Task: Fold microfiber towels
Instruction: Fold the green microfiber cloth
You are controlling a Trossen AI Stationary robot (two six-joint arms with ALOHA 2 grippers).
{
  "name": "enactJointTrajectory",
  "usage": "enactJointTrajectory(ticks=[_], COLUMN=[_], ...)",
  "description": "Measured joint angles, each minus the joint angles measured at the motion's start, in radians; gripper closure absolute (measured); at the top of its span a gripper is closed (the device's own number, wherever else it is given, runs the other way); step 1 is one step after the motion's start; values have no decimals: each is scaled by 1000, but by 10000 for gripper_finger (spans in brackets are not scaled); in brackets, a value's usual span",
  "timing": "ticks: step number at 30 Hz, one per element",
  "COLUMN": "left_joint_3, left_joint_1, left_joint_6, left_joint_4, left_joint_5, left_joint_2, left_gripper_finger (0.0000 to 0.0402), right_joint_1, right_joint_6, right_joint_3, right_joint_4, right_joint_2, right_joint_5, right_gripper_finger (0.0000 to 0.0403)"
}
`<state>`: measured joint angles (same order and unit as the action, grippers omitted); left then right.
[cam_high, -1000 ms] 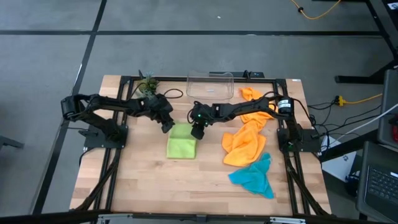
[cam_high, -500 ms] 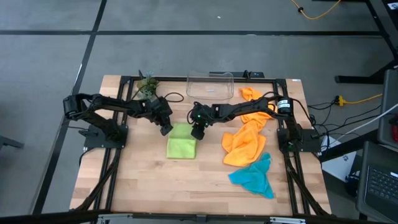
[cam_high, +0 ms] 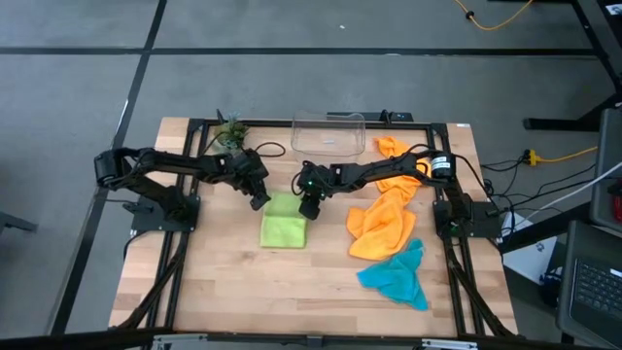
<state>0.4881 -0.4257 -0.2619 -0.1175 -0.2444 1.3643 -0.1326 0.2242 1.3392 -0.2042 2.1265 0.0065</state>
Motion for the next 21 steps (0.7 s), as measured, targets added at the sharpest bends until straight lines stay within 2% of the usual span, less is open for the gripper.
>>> enactJointTrajectory(ticks=[10, 15, 21], left_joint_3=[1, 6, 6], left_joint_1=[19, 54, 57], left_joint_6=[2, 3, 38], left_joint_4=[6, 39, 38], left_joint_5=[1, 96, 134], left_joint_2=[36, 82, 87], left_gripper_finger=[185, 188, 196], right_joint_1=[0, 0, 1], right_joint_6=[1, 1, -11], right_joint_3=[0, -2, -2], right_joint_4=[-6, -7, -22], right_joint_2=[2, 2, 2], right_joint_5=[-3, -4, 10], right_gripper_finger=[248, 248, 248])
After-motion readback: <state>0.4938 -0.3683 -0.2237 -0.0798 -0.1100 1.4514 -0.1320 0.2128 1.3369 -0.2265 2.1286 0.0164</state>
